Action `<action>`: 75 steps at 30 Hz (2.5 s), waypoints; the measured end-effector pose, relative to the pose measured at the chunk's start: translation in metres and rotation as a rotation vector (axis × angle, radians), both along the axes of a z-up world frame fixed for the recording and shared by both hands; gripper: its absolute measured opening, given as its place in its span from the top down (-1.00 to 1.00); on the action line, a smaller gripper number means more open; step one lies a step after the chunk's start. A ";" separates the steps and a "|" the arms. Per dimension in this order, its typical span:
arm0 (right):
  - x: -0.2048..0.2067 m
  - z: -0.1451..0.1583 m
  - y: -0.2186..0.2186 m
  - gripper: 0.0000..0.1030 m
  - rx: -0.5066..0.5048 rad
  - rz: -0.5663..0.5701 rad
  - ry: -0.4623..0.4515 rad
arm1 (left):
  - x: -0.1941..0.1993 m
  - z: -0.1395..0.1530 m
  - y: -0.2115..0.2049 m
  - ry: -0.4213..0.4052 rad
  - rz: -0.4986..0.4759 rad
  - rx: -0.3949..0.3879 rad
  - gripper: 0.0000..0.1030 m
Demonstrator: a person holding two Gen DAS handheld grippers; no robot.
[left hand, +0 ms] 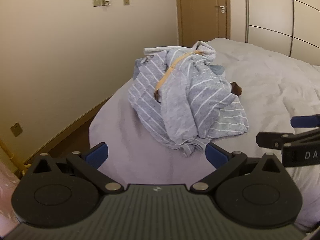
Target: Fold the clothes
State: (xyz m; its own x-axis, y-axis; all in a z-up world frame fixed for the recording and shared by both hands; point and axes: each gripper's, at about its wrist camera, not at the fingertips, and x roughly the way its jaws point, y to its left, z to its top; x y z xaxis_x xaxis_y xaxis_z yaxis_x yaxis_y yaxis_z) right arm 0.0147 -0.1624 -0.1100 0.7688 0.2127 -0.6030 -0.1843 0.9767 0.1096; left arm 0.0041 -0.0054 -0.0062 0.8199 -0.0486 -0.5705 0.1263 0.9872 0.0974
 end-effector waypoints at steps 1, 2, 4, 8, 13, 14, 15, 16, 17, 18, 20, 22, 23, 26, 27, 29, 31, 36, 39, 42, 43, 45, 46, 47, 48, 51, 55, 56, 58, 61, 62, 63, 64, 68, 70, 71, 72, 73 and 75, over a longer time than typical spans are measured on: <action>0.000 0.001 -0.001 -0.99 -0.007 0.002 -0.015 | 0.001 -0.001 -0.001 -0.003 -0.012 0.004 -0.98; 0.000 0.001 -0.001 -0.99 -0.018 -0.001 -0.033 | 0.004 -0.001 -0.002 -0.010 -0.024 0.021 -0.98; 0.000 0.004 -0.005 -0.99 -0.019 0.004 -0.068 | 0.009 -0.002 -0.005 -0.026 -0.049 0.053 -0.98; 0.010 0.005 -0.015 -0.99 -0.015 0.019 -0.111 | 0.022 -0.002 -0.008 -0.074 -0.096 0.122 -0.98; 0.020 0.001 -0.017 -0.93 -0.076 0.069 -0.235 | 0.046 -0.001 -0.013 -0.149 -0.168 0.188 -0.97; 0.024 0.002 -0.017 -0.92 -0.080 0.078 -0.239 | 0.051 0.000 -0.015 -0.160 -0.183 0.194 -0.96; 0.027 0.002 -0.017 -0.92 -0.080 0.091 -0.242 | 0.057 -0.001 -0.016 -0.164 -0.202 0.193 -0.95; 0.031 0.003 -0.017 -0.91 -0.065 0.110 -0.243 | 0.064 -0.002 -0.017 -0.163 -0.221 0.190 -0.89; 0.035 0.003 -0.017 -0.89 -0.050 0.131 -0.246 | 0.071 -0.003 -0.018 -0.160 -0.239 0.186 -0.85; 0.039 0.003 -0.016 -0.89 -0.039 0.154 -0.250 | 0.079 -0.007 -0.019 -0.148 -0.251 0.182 -0.85; 0.048 0.003 -0.012 -0.80 -0.029 0.193 -0.250 | 0.093 -0.014 -0.021 -0.124 -0.277 0.175 -0.74; 0.057 0.002 -0.008 -0.72 -0.027 0.227 -0.248 | 0.106 -0.022 -0.022 -0.093 -0.295 0.173 -0.46; 0.062 0.001 -0.007 -0.69 -0.026 0.237 -0.246 | 0.113 -0.026 -0.021 -0.076 -0.300 0.169 -0.31; 0.082 0.004 -0.007 -0.69 -0.028 0.253 -0.252 | 0.128 -0.035 -0.011 -0.027 -0.303 0.091 0.38; 0.089 0.006 -0.008 -0.69 -0.029 0.256 -0.256 | 0.132 -0.037 -0.008 -0.013 -0.307 0.064 0.60; 0.103 0.010 -0.011 -0.69 -0.029 0.252 -0.264 | 0.129 -0.034 -0.003 -0.031 -0.312 0.033 0.96; 0.120 0.013 -0.018 -0.69 0.003 0.248 -0.258 | 0.117 -0.026 0.001 -0.079 -0.310 0.019 0.97; 0.145 0.016 -0.031 -0.69 0.217 0.265 -0.188 | 0.059 -0.012 -0.009 -0.206 -0.444 0.006 0.98; 0.136 0.014 -0.039 -0.69 0.355 0.276 -0.128 | 0.042 -0.020 -0.027 -0.232 -0.509 0.004 0.99; 0.118 0.013 -0.049 -0.69 0.402 0.279 -0.082 | 0.029 -0.030 -0.054 -0.251 -0.583 0.027 0.99; 0.113 0.012 -0.053 -0.69 0.399 0.274 -0.062 | 0.026 -0.033 -0.064 -0.255 -0.612 0.038 0.99; 0.106 0.008 -0.061 -0.66 0.377 0.260 -0.019 | 0.019 -0.039 -0.084 -0.265 -0.666 0.064 0.99; 0.104 0.006 -0.063 -0.64 0.366 0.259 -0.002 | 0.017 -0.042 -0.093 -0.262 -0.692 0.073 0.99; 0.104 0.004 -0.065 -0.50 0.361 0.263 0.017 | 0.015 -0.045 -0.101 -0.259 -0.715 0.084 0.98; 0.103 0.002 -0.066 -0.35 0.358 0.269 0.036 | 0.012 -0.048 -0.106 -0.256 -0.729 0.106 0.98; 0.096 -0.002 -0.068 0.30 0.333 0.293 0.060 | 0.003 -0.049 -0.106 -0.236 -0.776 0.113 0.84; 0.070 0.009 -0.073 0.72 0.210 0.249 -0.002 | -0.005 -0.038 -0.086 -0.213 -0.807 0.048 0.34; 0.062 0.013 -0.078 0.75 0.191 0.233 -0.019 | -0.004 -0.031 -0.077 -0.220 -0.800 0.024 0.31; 0.047 0.022 -0.087 0.78 0.156 0.207 -0.044 | 0.002 -0.016 -0.066 -0.256 -0.763 0.021 0.21; 0.022 0.029 -0.099 0.84 0.108 0.183 -0.067 | 0.030 0.004 -0.064 -0.306 -0.683 0.069 -0.11; 0.015 0.029 -0.103 0.84 0.100 0.180 -0.070 | 0.044 0.008 -0.066 -0.313 -0.660 0.088 -0.36; 0.011 0.027 -0.106 0.85 0.096 0.176 -0.070 | 0.064 0.006 -0.072 -0.288 -0.658 0.095 -0.45; 0.008 0.024 -0.109 0.86 0.093 0.170 -0.069 | 0.084 0.004 -0.079 -0.263 -0.656 0.102 -0.47; 0.007 0.005 -0.122 0.86 0.118 0.143 -0.054 | 0.159 -0.011 -0.105 -0.151 -0.672 0.133 -0.46; 0.010 -0.006 -0.130 0.83 0.145 0.138 -0.042 | 0.189 -0.026 -0.120 -0.080 -0.707 0.152 -0.42; 0.008 -0.010 -0.133 0.73 0.160 0.133 -0.039 | 0.199 -0.032 -0.125 -0.047 -0.725 0.167 -0.24; 0.005 -0.014 -0.137 0.58 0.183 0.119 -0.045 | 0.205 -0.038 -0.131 -0.017 -0.739 0.184 0.00; -0.001 -0.017 -0.141 0.30 0.209 0.104 -0.052 | 0.203 -0.038 -0.134 -0.002 -0.742 0.203 0.67; -0.015 -0.025 -0.143 -0.11 0.243 0.102 -0.069 | 0.202 -0.037 -0.128 -0.013 -0.741 0.206 0.90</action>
